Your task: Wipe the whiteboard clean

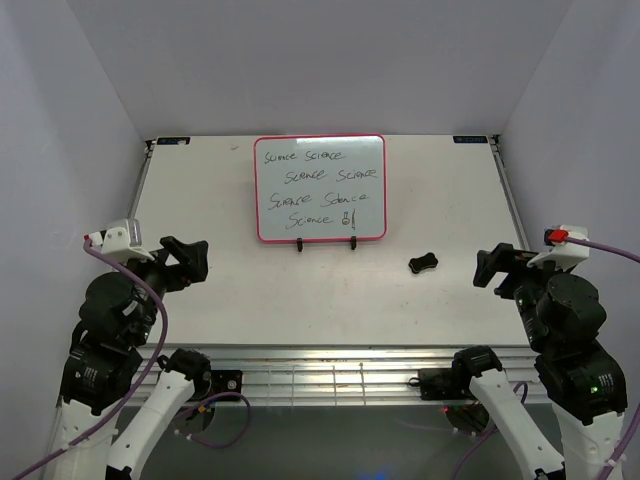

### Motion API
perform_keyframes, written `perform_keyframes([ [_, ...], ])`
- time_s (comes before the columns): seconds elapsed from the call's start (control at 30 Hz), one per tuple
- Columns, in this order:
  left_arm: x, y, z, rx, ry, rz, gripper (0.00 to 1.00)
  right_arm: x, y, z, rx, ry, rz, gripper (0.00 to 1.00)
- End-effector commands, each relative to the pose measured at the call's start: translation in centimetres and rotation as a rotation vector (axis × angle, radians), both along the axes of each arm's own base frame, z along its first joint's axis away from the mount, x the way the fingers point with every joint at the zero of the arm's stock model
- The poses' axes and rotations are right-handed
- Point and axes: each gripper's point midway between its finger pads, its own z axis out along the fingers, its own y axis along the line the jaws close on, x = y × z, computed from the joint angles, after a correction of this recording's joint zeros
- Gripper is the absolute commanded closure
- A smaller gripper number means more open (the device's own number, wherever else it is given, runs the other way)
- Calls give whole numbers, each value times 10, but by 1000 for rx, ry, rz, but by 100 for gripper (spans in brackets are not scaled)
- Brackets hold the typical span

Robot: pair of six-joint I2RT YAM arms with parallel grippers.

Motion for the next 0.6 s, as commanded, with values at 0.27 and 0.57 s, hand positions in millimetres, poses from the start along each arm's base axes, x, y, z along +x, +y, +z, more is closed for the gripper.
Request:
perform_keyframes([
  [0.27,8,-16,-11,-5,59,-62,2,2,7,1,31,-32,26,10],
  [0.57,46,-62,-9,26,28,-264,2,11,32,-5,46,-14,152,10],
])
